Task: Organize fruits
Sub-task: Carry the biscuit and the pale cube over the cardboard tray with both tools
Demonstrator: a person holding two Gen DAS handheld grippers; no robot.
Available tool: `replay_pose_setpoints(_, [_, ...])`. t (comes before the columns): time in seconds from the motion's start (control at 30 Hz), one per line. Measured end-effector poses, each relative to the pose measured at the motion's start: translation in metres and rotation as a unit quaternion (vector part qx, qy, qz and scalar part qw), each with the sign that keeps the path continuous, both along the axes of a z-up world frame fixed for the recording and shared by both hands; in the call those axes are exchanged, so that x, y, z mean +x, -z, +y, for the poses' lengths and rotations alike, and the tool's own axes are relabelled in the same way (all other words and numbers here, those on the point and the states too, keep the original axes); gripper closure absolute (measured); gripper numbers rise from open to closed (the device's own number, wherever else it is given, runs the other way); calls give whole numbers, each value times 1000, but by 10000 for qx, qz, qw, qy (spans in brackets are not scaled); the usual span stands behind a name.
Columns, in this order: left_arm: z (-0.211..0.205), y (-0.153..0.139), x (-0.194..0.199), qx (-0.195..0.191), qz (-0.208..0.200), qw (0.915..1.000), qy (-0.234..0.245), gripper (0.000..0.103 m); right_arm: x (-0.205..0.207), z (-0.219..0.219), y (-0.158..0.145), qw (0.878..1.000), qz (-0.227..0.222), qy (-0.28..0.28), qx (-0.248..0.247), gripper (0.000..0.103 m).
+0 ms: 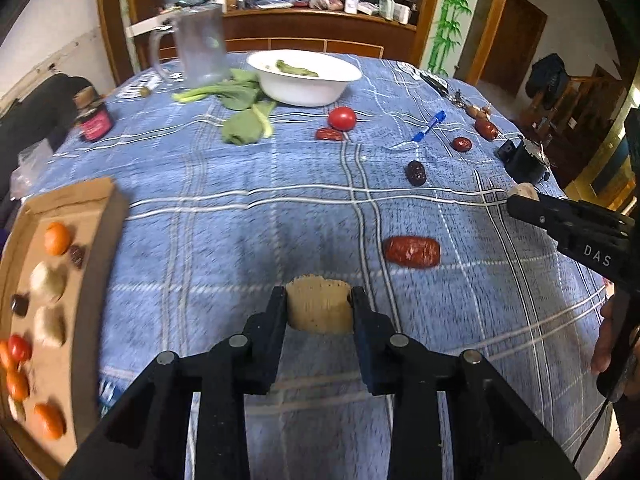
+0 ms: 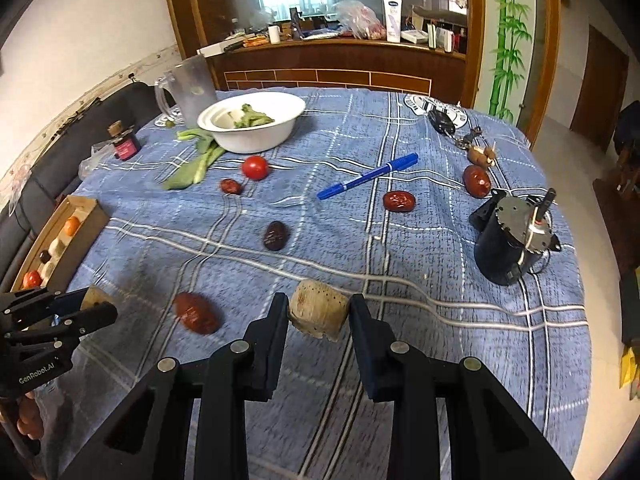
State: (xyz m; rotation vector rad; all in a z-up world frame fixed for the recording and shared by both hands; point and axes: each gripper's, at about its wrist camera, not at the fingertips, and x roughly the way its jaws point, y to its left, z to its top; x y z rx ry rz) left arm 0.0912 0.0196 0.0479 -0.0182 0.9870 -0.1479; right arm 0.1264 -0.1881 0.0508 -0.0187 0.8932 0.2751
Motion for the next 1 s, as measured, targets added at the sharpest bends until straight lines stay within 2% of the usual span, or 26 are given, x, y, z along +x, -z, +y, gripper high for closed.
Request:
replay_pose_setpoints(0.4, [57,-24,-58,-128,-223,9987,-433,73,-53,53,-3,9994,-6,-301,-183,70])
replay_pose_setpoints(1.0, [167,-50,-111,-119,-500,9914,-1205,72,-71,185,-18,9923,-133,-1227,-109,70])
